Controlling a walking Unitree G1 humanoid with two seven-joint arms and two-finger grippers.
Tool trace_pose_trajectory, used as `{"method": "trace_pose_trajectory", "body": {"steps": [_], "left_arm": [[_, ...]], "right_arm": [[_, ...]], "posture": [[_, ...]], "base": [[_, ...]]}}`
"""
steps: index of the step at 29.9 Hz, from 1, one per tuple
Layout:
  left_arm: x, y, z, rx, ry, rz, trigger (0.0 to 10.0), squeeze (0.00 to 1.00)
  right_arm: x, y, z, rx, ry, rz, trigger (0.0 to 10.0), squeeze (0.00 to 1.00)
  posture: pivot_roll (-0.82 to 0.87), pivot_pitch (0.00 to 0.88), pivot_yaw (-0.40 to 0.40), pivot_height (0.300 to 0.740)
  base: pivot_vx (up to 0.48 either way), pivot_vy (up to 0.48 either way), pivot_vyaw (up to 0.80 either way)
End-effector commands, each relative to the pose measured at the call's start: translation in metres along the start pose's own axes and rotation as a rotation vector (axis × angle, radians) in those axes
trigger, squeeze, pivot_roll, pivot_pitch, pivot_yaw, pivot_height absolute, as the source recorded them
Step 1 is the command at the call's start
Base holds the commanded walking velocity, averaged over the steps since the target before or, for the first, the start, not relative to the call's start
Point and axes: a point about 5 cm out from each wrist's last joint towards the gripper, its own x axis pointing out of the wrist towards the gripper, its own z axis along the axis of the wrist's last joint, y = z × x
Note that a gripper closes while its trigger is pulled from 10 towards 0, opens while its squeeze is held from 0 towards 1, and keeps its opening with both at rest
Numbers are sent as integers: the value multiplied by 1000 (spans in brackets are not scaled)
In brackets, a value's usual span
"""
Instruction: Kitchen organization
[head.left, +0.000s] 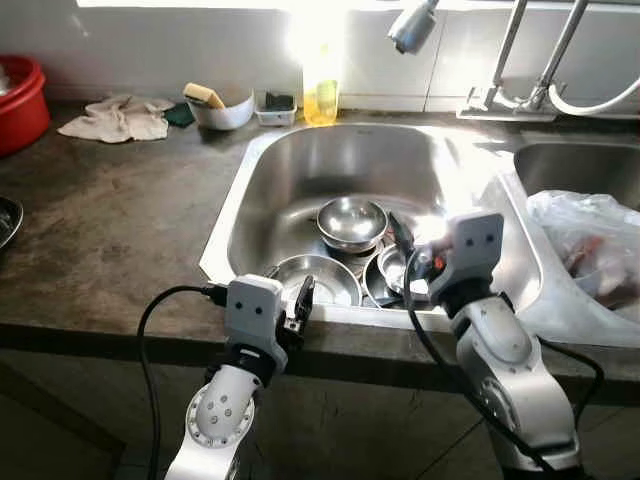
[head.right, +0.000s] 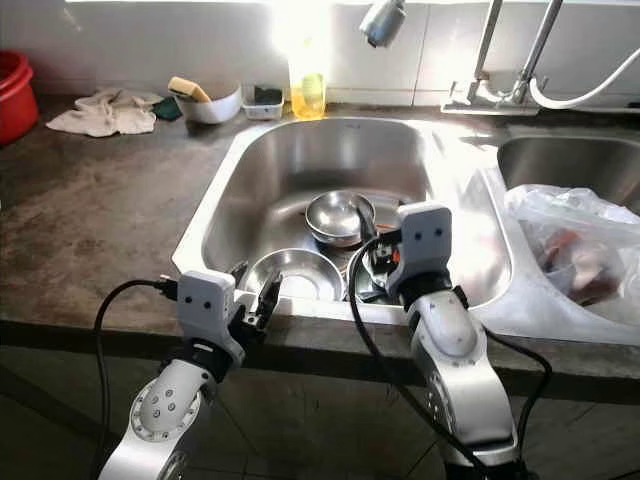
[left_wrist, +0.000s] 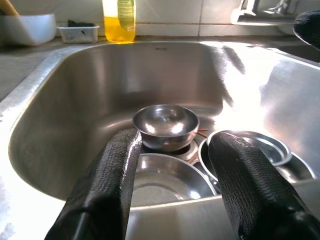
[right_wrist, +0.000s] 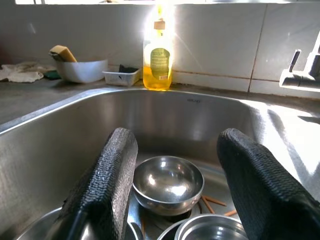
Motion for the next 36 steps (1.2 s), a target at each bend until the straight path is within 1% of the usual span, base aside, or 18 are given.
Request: {"method": "trace_pose_trajectory", "body": {"steps": [1,9,18,28,35,36], "left_arm": [[-3,0,-1,-5,3,-9,10000,0],[1,-1,-2,-14,-2,-15,10000,0],[0,-1,-2,-14,-3,-11,10000,0],[1,0,-1,-9,-5,-10,10000,0],[1,0,-1,-6,-7,-7,10000,0],[1,0,-1,-6,-7,-6,10000,0]], "right_arm": [[-1,4,9,-11,-29,11,10000,0],[3,5,13,-7,-40,-14,10000,0],[6,7,15,1,-43,-11,10000,0],[11,9,16,14,-43,-15,10000,0],[13,10,15,24,-33,-17,10000,0],[13,10,14,37,-27,-21,10000,0]], "posture": [[74,86,-6,740],[76,77,-8,740],[78,80,-11,740],[83,80,-11,740],[85,78,-12,740],[88,76,-15,740]], "base": [[0,0,800],[0,445,800],[0,0,800],[0,405,800],[0,0,784],[0,0,0]]}}
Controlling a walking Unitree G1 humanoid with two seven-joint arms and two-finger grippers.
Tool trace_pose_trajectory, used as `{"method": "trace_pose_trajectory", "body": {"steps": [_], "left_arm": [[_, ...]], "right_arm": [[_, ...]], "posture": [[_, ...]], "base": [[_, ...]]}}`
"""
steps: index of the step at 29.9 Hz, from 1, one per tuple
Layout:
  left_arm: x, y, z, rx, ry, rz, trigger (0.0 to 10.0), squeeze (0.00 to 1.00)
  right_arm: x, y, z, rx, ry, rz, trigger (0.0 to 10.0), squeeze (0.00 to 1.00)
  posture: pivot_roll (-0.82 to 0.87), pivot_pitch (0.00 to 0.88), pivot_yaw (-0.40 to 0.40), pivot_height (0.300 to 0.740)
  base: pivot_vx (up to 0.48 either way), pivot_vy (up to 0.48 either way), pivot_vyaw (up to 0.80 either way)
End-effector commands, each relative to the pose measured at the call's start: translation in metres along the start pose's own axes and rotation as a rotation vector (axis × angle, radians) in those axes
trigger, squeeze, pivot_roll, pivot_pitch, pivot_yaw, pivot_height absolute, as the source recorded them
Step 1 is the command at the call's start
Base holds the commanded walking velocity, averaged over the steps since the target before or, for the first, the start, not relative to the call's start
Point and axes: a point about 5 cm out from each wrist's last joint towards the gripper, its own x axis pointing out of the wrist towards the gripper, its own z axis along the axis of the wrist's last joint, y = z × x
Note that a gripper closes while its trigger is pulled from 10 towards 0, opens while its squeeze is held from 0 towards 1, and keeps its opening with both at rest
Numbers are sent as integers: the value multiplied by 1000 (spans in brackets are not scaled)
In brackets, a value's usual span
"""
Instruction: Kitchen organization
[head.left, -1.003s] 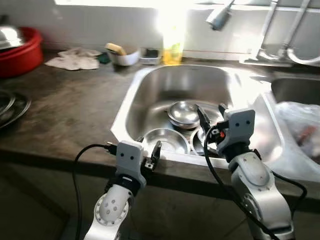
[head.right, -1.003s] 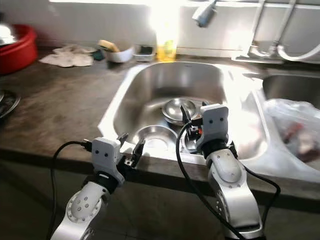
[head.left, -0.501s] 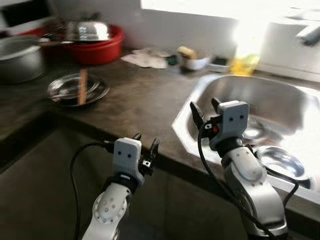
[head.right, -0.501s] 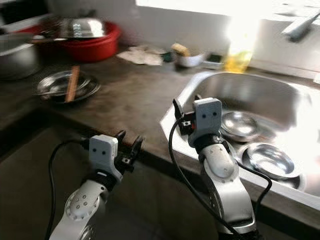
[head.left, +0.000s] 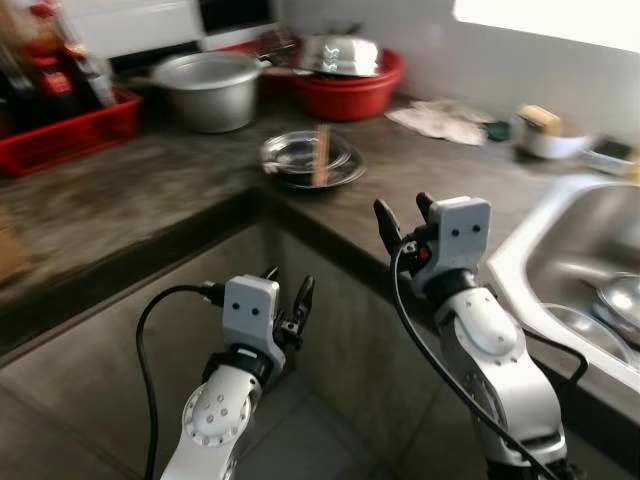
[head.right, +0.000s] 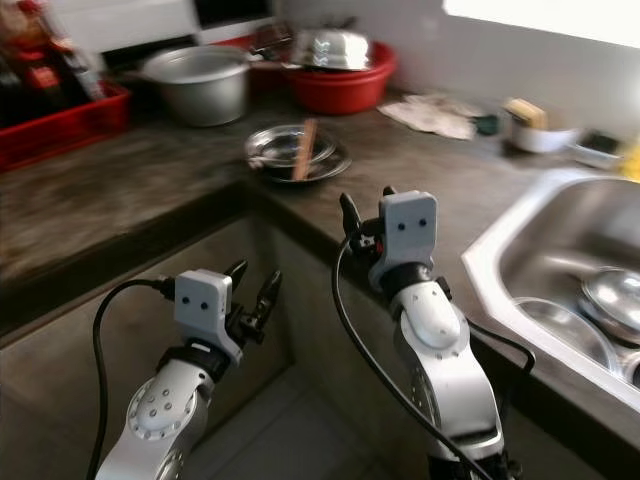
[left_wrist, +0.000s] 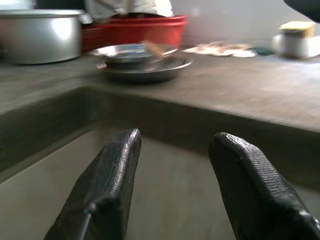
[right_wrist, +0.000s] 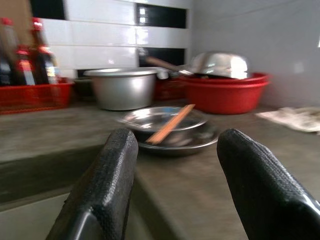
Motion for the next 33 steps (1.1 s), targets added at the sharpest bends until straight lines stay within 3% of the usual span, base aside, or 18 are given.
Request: {"method": "trace_pose_trajectory", "body": {"steps": [1,9,33], "left_arm": [[0,-4,0,-5,4,-11,10000,0],[1,-4,0,-3,4,-14,10000,0],[3,-6,2,16,-4,-10,10000,0]], "right_arm": [[0,-6,-3,4,22,-28,10000,0],[2,-6,-4,-2,28,-35,10000,0],[8,0,-3,5,25,-24,10000,0]], "posture": [[88,74,-14,740],[89,67,-16,740],[92,83,-17,740]], "base": [[0,0,0],[0,452,0],[12,0,0]]}}
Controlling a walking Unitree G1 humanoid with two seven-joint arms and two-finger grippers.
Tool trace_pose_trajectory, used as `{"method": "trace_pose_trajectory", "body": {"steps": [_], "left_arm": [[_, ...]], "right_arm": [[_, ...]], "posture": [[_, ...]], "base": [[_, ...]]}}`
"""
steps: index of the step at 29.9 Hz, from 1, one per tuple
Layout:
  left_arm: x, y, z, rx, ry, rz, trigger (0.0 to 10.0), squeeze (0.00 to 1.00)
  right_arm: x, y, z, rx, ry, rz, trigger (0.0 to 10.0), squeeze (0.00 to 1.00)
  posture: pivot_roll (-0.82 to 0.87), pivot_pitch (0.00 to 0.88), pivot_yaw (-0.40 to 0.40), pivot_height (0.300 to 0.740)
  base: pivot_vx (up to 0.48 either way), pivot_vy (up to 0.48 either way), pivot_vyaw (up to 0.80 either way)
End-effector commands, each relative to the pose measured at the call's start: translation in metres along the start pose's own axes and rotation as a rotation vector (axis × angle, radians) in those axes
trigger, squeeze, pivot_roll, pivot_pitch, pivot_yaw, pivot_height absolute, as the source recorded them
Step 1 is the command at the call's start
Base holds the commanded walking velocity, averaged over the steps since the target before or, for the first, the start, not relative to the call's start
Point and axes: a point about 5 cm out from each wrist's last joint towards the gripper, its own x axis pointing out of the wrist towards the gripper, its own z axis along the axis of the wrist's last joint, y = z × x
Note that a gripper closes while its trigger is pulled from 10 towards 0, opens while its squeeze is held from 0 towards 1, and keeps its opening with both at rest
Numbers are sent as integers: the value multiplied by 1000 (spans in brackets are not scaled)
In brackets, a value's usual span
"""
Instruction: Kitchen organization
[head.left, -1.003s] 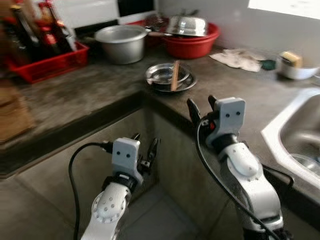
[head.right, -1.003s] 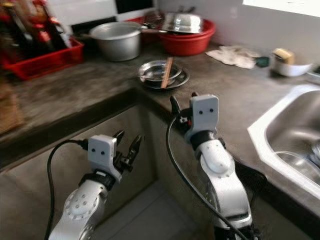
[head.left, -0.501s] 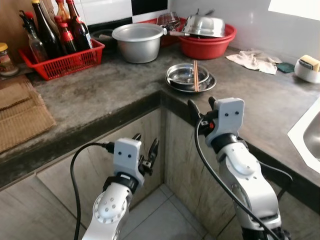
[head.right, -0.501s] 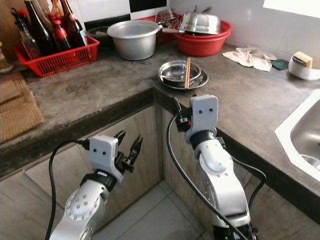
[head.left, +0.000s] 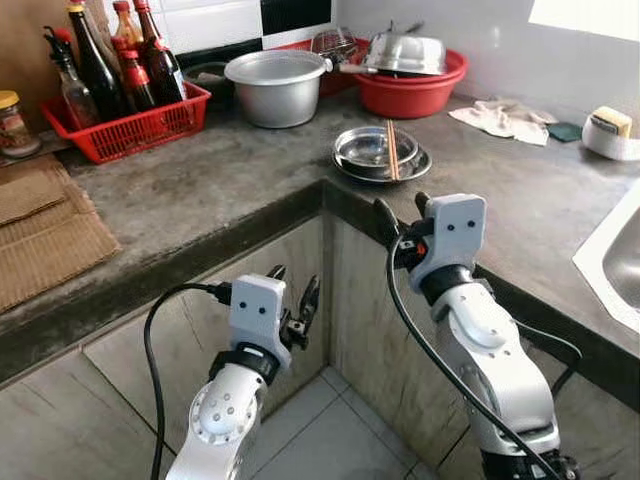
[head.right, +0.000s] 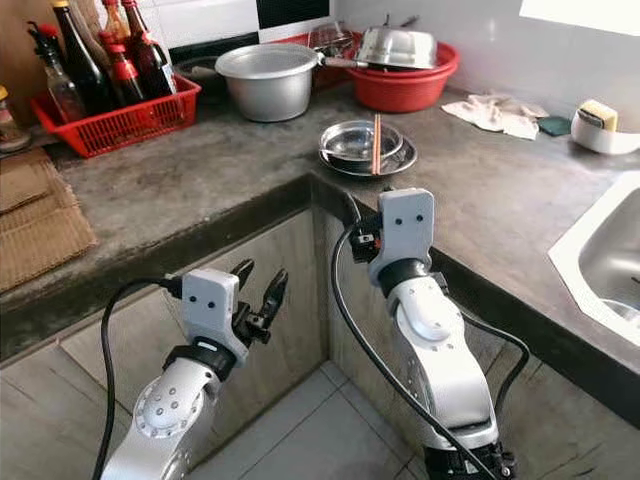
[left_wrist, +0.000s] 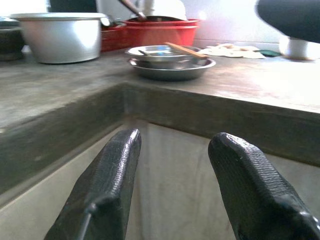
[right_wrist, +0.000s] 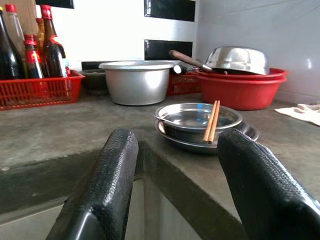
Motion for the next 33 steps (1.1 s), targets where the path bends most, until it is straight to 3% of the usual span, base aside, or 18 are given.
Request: {"method": "trace_pose_trajectory", "body": {"steps": [1,21,32,33], "left_arm": [[-1,1,0,16,5,11,10000,0],[1,2,1,10,-2,24,10000,0],[1,2,0,14,3,24,10000,0],[1,2,0,14,4,24,10000,0]], "right_arm": [[2,0,1,-4,-1,-3,10000,0],[11,1,9,1,-38,3,10000,0],[20,3,12,-2,-54,10,10000,0],[21,4,12,0,-54,12,10000,588]], "posture": [[92,83,-17,740],[90,86,-19,740],[92,90,-20,740],[91,91,-18,740]], "base": [[296,0,0],[354,0,0],[0,0,0],[0,0,0]]}}
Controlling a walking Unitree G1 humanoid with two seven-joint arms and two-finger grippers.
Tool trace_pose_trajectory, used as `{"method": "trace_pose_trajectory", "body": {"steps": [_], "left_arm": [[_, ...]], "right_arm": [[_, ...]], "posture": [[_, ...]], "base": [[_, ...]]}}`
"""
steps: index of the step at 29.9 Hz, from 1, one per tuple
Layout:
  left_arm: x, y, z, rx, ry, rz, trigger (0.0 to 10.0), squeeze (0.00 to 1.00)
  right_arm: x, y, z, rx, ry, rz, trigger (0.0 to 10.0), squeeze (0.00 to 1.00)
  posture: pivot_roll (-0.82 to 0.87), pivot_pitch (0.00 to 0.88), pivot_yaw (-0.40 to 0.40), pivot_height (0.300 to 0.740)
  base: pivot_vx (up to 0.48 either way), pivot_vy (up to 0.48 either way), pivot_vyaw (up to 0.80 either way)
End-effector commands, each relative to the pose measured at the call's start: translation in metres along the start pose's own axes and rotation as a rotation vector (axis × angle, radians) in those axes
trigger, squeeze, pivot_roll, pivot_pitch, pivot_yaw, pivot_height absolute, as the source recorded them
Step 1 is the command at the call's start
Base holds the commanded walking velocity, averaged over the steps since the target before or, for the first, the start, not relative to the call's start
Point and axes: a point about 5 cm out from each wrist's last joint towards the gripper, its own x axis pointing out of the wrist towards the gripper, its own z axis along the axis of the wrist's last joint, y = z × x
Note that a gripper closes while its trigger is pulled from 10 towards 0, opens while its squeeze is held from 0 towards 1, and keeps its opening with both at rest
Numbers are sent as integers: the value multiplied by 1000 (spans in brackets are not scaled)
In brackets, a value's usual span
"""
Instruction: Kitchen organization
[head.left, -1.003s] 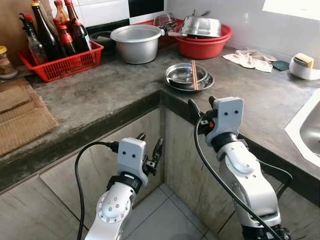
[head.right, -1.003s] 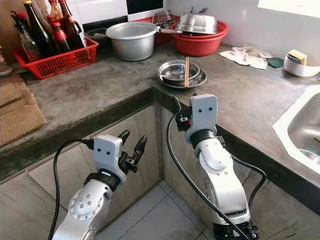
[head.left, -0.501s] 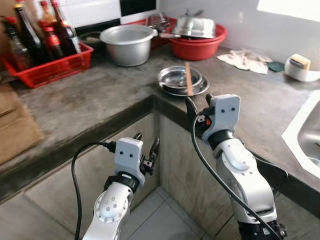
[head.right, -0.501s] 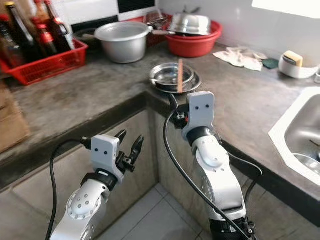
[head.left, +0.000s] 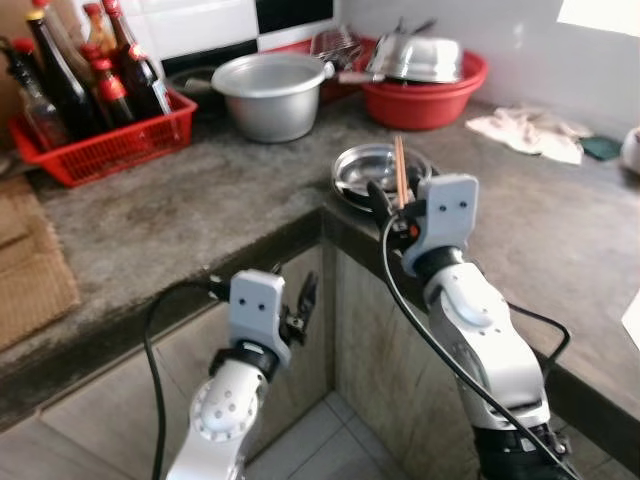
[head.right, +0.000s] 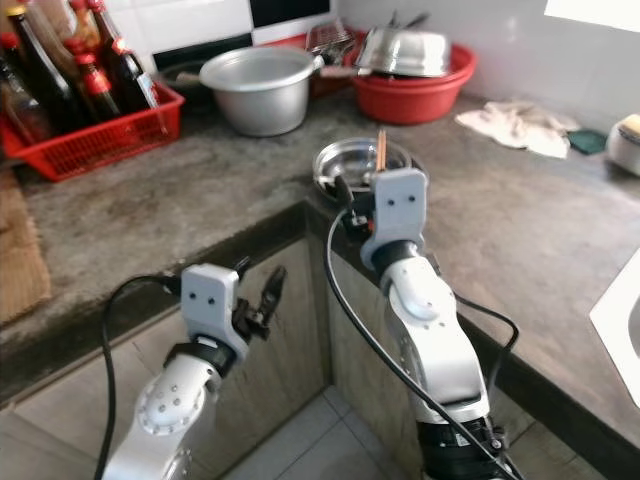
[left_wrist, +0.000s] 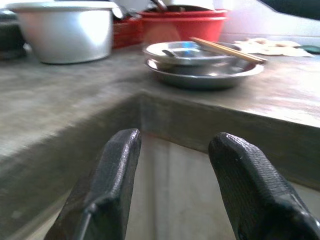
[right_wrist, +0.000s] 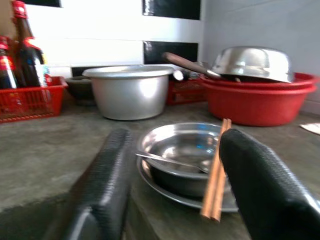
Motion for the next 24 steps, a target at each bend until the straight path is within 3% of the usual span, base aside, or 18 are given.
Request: {"method": "trace_pose_trajectory", "body": {"steps": [1,9,10,11,12,13,24], "left_arm": [[-2,2,-1,13,9,1,10000,0],[-15,-12,-12,21,29,-88,10000,0],[-17,-16,-11,13,22,-109,10000,0],[-18,-18,-11,11,18,-121,10000,0],[-19,-19,-11,11,14,-131,10000,0],[-19,-20,-11,12,11,-135,10000,0],[-20,-25,-8,-5,-21,-156,10000,0]], "right_arm": [[5,5,5,4,-28,14,10000,1000],[22,9,-11,-79,27,-49,10000,1000],[25,6,-13,-102,39,-85,10000,776],[26,5,-14,-110,43,-96,10000,776],[28,4,-16,-121,48,-107,10000,39],[29,2,-17,-130,55,-123,10000,0],[40,-6,-40,-115,121,-207,10000,0]], "posture": [[92,91,-20,740],[101,97,-31,740],[105,98,-35,740],[107,99,-36,740],[107,99,-36,740],[109,98,-37,740],[107,98,-44,740]], "base": [[0,0,0],[0,0,0],[0,0,0],[0,0,0],[0,0,0],[0,0,0],[0,0,0]]}}
